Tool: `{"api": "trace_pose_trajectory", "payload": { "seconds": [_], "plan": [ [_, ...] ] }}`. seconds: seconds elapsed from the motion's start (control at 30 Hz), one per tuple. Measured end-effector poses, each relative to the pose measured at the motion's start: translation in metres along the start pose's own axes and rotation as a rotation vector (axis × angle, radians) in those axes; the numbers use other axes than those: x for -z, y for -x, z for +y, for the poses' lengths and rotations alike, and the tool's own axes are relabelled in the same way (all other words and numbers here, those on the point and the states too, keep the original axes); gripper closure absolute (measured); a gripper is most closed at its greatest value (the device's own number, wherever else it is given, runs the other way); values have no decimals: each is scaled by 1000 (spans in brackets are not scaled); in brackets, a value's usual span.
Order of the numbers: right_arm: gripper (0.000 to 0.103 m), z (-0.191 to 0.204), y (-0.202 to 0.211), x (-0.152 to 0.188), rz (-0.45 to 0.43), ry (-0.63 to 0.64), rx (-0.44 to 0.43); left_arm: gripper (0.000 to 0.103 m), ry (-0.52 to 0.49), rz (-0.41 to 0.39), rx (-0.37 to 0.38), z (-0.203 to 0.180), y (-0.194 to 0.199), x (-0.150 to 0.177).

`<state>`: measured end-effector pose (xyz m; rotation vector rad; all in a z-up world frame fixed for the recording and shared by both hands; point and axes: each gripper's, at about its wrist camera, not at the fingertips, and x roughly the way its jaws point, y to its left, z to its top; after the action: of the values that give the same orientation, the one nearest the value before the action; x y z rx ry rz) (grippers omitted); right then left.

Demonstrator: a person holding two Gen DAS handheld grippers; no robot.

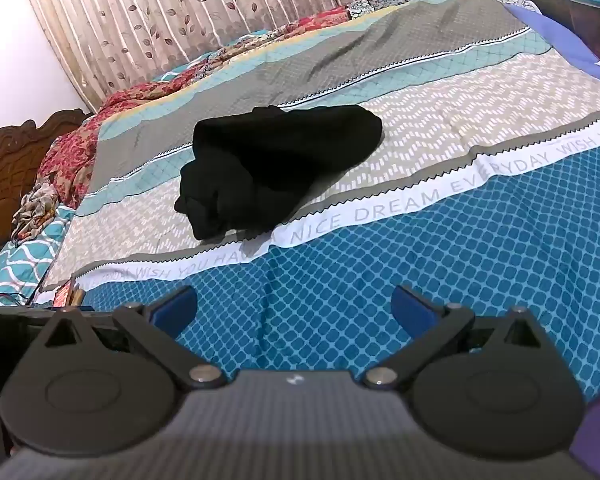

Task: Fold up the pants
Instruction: 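Move both grippers toward the crumpled black pants on the bed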

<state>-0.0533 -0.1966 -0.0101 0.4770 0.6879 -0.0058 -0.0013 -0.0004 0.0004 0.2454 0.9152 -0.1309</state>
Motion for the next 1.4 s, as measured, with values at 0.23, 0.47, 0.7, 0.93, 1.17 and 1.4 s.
{"api": "trace_pose_trajectory", "payload": {
  "seconds": [0.23, 0.47, 0.7, 0.93, 1.17, 1.4],
  "plan": [
    [0, 0, -3, 2, 4, 5, 10, 0, 2, 71, 31, -7, -11, -1],
    [0, -2, -7, 4, 16, 16, 69, 0, 69, 113, 142, -2, -18, 9],
    [0, 2, -3, 4, 1, 29, 84, 0, 117, 98, 225, 6, -17, 12],
    [0, 8, 9, 7, -22, 38, 118, 0, 157, 67, 252, 14, -1, 20],
    [0, 15, 21, 11, -92, 57, 127, 0, 186, -23, 223, 27, 22, 32],
    [0, 17, 18, 13, -74, 44, 115, 0, 202, -86, 242, 38, 35, 34]
  ]
}}
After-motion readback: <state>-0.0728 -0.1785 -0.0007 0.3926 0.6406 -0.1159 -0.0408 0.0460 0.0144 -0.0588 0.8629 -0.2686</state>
